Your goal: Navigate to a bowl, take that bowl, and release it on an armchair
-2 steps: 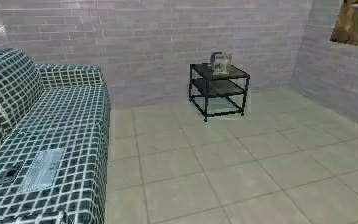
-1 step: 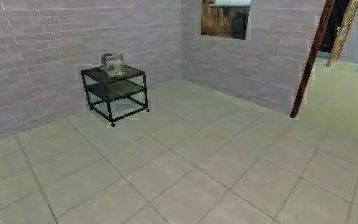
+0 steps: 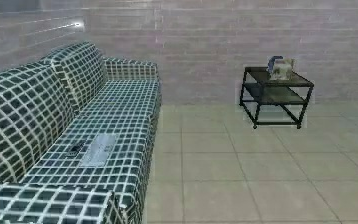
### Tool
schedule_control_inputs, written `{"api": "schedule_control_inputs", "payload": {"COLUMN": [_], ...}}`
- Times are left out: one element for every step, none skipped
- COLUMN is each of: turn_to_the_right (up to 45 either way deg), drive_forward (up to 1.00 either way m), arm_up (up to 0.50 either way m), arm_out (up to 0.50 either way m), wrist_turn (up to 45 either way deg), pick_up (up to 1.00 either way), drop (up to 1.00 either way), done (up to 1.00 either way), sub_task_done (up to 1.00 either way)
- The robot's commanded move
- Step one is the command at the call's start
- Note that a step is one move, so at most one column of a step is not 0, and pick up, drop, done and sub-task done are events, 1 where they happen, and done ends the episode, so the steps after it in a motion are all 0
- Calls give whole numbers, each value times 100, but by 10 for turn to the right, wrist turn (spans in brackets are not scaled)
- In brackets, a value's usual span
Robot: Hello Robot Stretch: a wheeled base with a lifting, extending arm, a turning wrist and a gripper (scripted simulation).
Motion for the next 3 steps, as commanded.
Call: {"api": "schedule_control_inputs", "payload": {"turn_to_the_right": [-450,-450,-420], "drive_forward": [0,0,0], "arm_up": [0,0,0], "arm_out": [0,0,0], "wrist_turn": [0,0,0], "pick_up": [0,0,0], "drop": [0,0,0], "done": [0,0,0], "sub_task_done": [0,0,0]}}
